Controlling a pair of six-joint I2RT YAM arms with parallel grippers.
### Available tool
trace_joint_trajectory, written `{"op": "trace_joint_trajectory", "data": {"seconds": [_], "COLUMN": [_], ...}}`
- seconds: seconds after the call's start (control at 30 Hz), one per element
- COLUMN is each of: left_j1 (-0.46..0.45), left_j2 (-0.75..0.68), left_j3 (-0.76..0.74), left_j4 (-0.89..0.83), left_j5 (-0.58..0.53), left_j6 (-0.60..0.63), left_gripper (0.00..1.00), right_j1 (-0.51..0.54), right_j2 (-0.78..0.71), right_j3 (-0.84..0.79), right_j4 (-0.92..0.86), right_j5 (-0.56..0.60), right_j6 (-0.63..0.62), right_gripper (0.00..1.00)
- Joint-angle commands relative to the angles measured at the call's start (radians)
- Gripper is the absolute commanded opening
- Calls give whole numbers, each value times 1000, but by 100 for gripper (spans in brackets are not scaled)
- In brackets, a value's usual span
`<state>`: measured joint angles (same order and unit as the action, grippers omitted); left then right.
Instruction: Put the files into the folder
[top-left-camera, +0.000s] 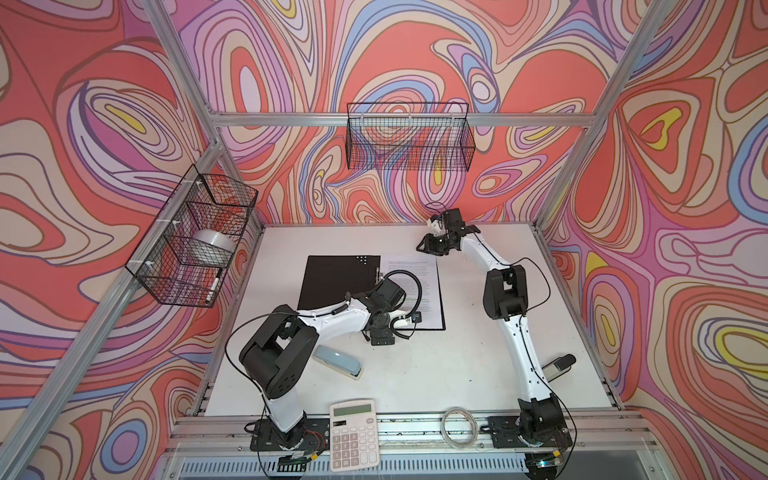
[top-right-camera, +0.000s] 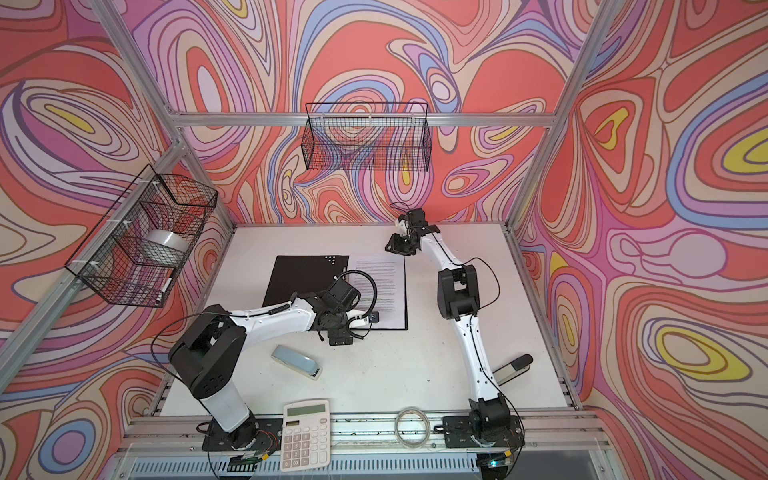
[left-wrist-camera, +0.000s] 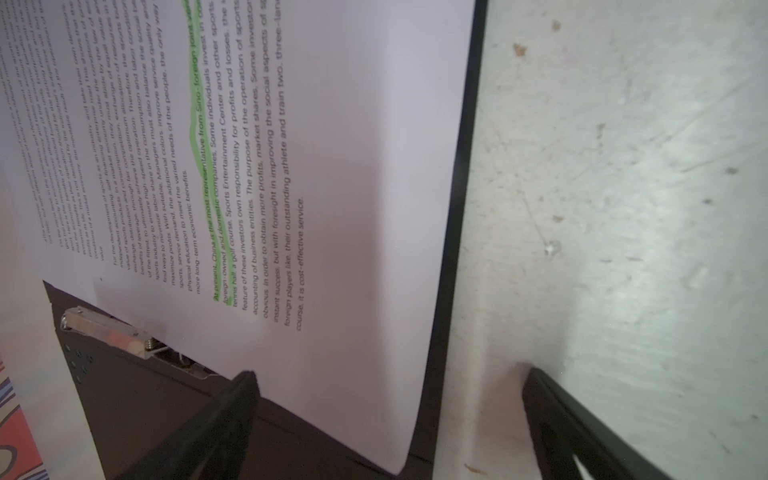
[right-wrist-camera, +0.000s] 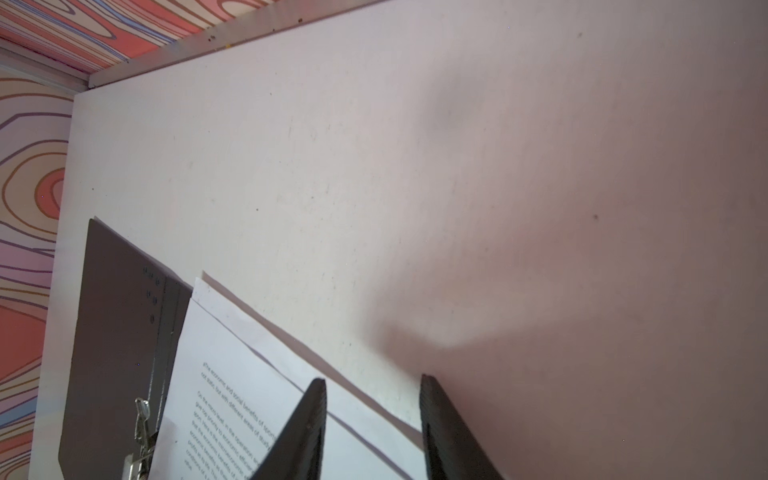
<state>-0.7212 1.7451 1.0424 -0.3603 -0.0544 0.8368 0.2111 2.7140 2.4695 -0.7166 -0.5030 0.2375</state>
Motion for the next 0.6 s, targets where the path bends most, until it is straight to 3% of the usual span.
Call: {"op": "trace_joint_trajectory", "data": {"seconds": [0.0,0.57], "left_j1": [-7,-11], "left_j2": [27,57], "left_j3": [19,23], "left_j4": [4,14], "left_j5": [-7,-32], "left_j6": [0,-1], "left_gripper": [100,100], "right_j1": [-1,-1], "right_j2": [17,-21], "right_j3": [20,2], "right_j4": [-102,-177], "right_j5": [-5,-34], "right_j6": [-62,-142], "right_gripper": [39,37]}}
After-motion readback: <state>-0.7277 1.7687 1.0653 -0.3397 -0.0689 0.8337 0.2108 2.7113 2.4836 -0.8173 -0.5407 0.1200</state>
